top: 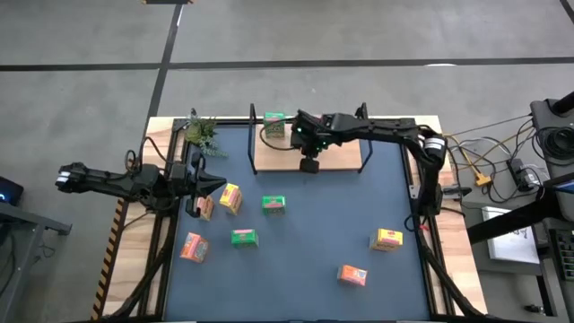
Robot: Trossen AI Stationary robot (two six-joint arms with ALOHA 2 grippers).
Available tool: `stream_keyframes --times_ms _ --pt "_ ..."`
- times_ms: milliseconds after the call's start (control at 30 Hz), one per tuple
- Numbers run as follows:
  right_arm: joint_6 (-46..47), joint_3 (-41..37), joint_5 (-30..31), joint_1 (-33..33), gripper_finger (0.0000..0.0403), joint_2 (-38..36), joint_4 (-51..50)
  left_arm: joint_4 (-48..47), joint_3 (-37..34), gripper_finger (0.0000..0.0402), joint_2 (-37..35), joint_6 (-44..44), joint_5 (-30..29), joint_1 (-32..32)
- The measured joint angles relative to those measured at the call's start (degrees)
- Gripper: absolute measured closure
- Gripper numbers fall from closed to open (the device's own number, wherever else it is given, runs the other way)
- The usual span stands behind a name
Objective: Stack cereal on shelf
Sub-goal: Stack the center orange cereal box on the shelf
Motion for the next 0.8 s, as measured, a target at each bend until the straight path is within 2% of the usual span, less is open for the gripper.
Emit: stream_keyframes --times_ms 167,367,800 --pt "0.68 -7.18 5.14 -0.46 0.0394 -2.47 10.79 -0.1 -0.02 0.0402 0.07 0.01 0.0 -0.01" --pt "0.2 -10.53 9.02 -2.25 0.0394 -2.68 15.69 -0.2 -0.02 0.0402 0.07 0.23 0.0 0.01" --pt "-1.97 -11.4 11.37 -6.07 0.0394 -2.68 16.7 -0.41 -0.02 0.0402 0.07 0.25 -0.02 -0.01"
